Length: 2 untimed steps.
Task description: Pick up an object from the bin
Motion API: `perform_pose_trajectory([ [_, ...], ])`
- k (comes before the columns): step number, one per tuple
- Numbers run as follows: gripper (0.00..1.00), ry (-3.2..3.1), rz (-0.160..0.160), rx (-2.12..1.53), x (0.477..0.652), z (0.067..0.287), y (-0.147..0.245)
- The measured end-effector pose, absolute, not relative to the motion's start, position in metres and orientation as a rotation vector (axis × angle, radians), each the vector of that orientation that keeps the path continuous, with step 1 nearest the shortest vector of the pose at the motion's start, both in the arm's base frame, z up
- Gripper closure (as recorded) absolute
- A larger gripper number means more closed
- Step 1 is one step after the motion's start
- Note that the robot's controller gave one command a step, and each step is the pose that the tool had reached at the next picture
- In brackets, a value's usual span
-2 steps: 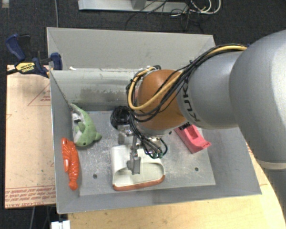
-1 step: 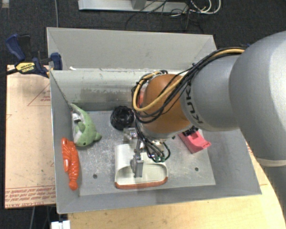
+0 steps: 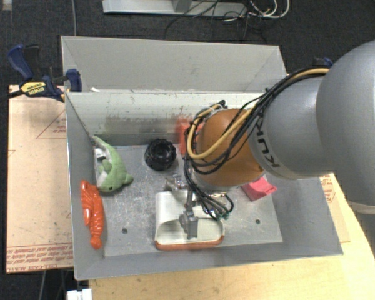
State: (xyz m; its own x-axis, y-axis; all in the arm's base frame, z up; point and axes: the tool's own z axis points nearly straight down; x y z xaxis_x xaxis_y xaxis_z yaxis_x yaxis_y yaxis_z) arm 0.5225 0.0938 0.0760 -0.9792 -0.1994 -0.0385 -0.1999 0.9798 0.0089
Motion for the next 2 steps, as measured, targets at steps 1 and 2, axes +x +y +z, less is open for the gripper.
perform_pose_trajectory([
  [1, 0.0, 3.084, 0.029, -0.172, 0.511, 0.078, 0.0898],
  [2, 0.0, 3.036, 0.025, -0.342, 0.5062, 0.0776, 0.0936],
])
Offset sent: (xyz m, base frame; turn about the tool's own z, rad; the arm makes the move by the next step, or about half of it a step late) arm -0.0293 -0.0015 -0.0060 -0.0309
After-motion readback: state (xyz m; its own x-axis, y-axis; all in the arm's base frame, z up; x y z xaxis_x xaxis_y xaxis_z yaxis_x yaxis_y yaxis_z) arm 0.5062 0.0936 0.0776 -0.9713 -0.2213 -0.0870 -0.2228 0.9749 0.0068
